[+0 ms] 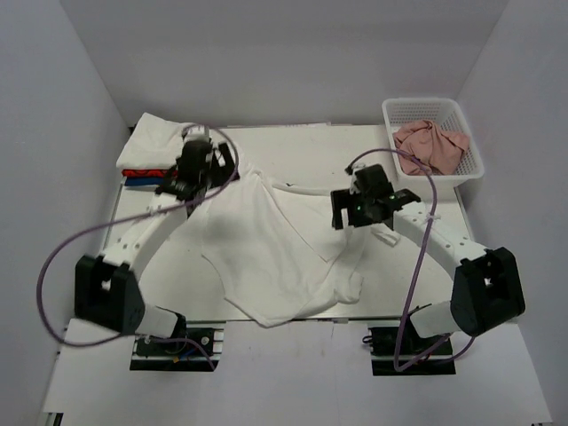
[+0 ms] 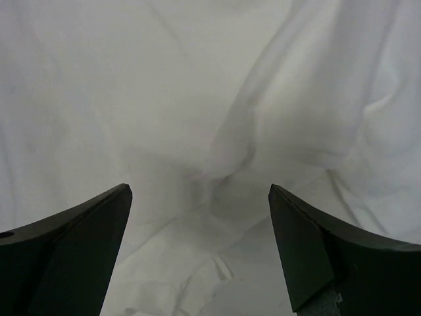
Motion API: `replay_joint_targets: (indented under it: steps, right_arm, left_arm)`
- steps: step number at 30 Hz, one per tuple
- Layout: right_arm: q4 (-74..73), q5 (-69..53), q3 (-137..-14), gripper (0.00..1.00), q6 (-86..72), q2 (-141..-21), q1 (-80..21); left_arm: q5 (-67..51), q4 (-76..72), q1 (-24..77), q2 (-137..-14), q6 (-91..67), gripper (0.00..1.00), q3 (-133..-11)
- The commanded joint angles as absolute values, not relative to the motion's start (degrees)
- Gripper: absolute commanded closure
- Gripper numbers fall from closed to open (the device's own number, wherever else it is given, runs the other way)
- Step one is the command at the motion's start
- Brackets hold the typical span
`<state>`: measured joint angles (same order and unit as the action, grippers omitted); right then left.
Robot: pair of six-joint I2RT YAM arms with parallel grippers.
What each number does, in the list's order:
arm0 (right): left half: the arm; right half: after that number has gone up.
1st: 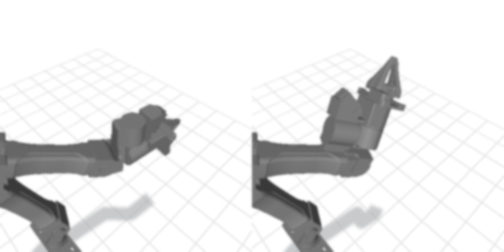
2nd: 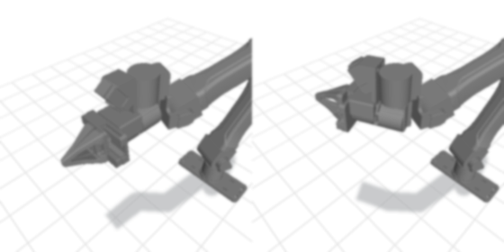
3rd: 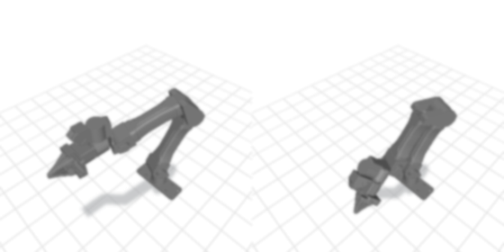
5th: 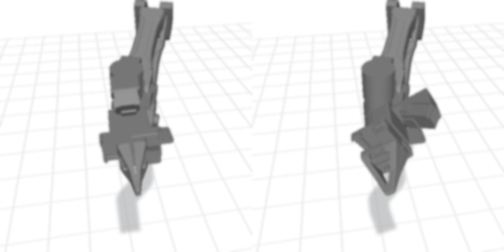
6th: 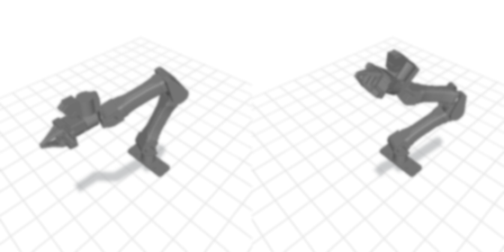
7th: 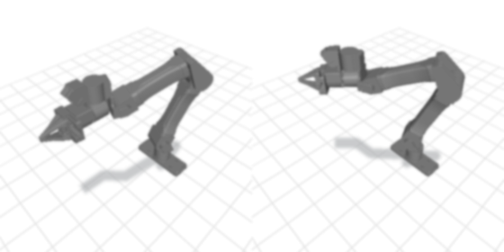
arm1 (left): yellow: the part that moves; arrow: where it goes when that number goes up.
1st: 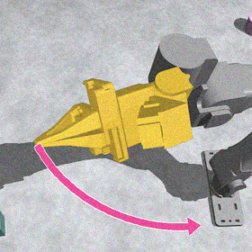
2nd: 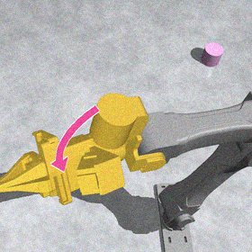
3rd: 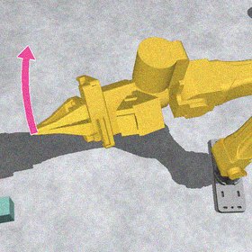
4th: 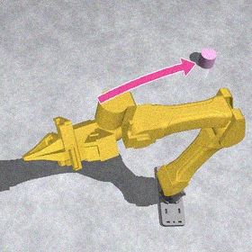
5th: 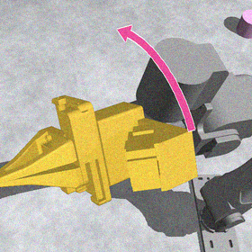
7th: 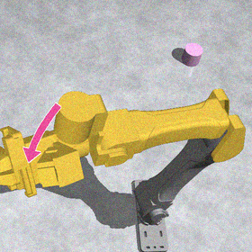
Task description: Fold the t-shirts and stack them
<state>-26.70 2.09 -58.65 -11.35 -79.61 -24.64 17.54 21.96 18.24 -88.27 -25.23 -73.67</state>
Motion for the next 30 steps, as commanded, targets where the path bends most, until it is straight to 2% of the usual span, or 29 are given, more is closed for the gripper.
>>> replay_joint_targets:
  steps: [1, 6, 10, 13, 15, 16, 17, 18, 20, 26, 28, 30]
  right_arm:
    - [-26.98, -3.52, -55.38, 0.1, -10.98, -80.59, -28.28]
    - [-25.94, -0.89, -52.57, 0.1, -13.96, -82.96, -31.55]
    - [-25.84, 6.57, -52.99, 0.17, -18.72, -86.3, -32.08]
    - [-22.95, 5.2, -52.47, 0.24, -19.77, -88.05, -32.26]
    - [-21.89, 5.1, -53.43, 0.34, -20.21, -89.03, -32.43]
    - [-21.19, 5.1, -53.96, 0.44, -20.56, -89.56, -32.34]
    - [-20.4, 5.36, -54.49, 0.55, -21.35, -90.26, -32.52]
    - [-20.39, 5.97, -54.84, 0.82, -21.71, -90.61, -32.35]
    - [-20.39, 7.54, -56.77, 0.98, -22.41, -90.79, -32.43]
    - [-17.94, 7.12, -60.38, 1.0, -24.16, -89.83, -31.91]
    - [-17.41, 8.51, -67.11, 1.0, -28.36, -91.66, -31.29]
    - [-17.92, 10.35, -68.89, 1.0, -30.3, -93.15, -30.24]
  left_arm:
    - [-0.38, 16.83, 18.28, -79.48, -30.67, 0.0, -53.7]
    - [-9.3, 13.37, 19.95, -73.31, -35.85, 0.0, -40.01]
    - [-11.07, 11.51, 20.57, -71.99, -37.0, 0.0, -33.23]
    - [-8.54, 10.99, 20.57, -71.28, -37.0, 0.0, -31.21]
    - [-6.78, 10.99, 20.57, -70.75, -37.0, 0.0, -30.32]
    - [-6.16, 11.6, 20.57, -70.75, -37.0, 0.0, -29.8]
    - [-6.15, 11.6, 20.57, -70.75, -37.0, 0.0, -29.79]
    - [-4.24, 12.47, 20.57, -71.54, -37.52, 0.0, -29.79]
    - [-2.91, 13.53, 20.57, -73.12, -37.53, 0.0, -29.79]
    - [0.88, 17.66, 20.57, -78.29, -38.23, 0.0, -31.37]
    - [3.59, 19.76, 20.57, -80.49, -38.23, 0.0, -32.78]
    - [4.91, 21.09, 20.57, -81.64, -38.84, 0.0, -33.39]
